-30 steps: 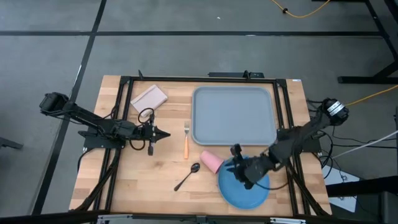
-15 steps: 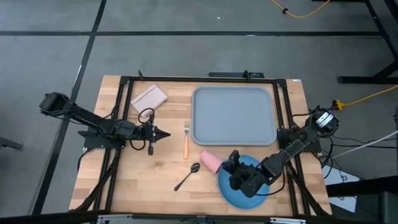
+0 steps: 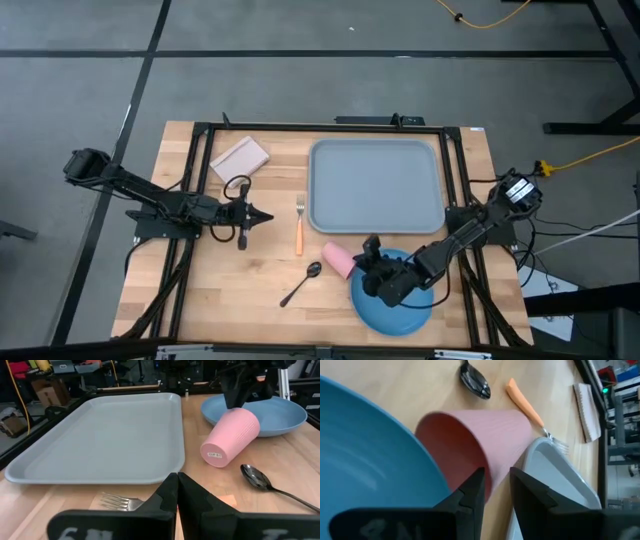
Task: Pick and place plate/cup/fork/spoon on tray
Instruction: Put the pink cup on the top left of the gray serving tray
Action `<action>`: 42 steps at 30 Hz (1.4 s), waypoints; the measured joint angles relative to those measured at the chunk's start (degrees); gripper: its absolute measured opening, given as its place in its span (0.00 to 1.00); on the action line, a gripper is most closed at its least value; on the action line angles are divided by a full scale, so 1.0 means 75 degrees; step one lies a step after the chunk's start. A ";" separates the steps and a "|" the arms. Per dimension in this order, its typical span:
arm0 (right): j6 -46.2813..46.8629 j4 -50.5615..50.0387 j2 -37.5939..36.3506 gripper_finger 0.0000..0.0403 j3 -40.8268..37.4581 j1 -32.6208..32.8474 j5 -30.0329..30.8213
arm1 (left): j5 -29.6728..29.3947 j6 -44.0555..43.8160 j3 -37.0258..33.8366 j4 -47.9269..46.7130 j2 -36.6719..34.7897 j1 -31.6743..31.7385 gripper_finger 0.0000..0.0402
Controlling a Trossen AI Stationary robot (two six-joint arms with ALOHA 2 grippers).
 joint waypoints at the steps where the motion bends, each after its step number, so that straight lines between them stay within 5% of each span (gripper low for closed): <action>1: -0.0003 -0.0002 0.0003 0.23 0.0000 -0.0064 0.0000 | 0.0000 0.0000 0.0000 0.0000 0.0000 0.0000 0.00; 12: 0.0015 0.0399 0.0003 0.23 0.0000 -0.0967 -0.0828 | 0.0000 0.0003 0.0000 -0.0001 0.0000 0.0000 0.00; 19: -0.0003 0.0612 0.0006 0.03 -0.0003 -0.1217 -0.1330 | 0.0000 0.0006 0.0000 -0.0250 0.0000 0.0000 0.00; 26: 0.0374 0.0520 -0.0304 0.01 0.0130 -0.1208 -0.1050 | 0.0000 0.0006 0.0000 -0.0484 0.0000 -0.0003 0.00; 35: 0.0623 -0.1662 -0.1090 0.00 0.2526 -0.1701 0.0181 | 0.0000 0.0009 0.0000 -0.0493 0.0000 -0.0003 0.00; 42: 0.0033 -0.1997 -0.0951 0.00 0.4769 -0.4239 -0.0462 | 0.0000 0.0009 0.0000 -0.0495 0.0000 -0.0003 0.00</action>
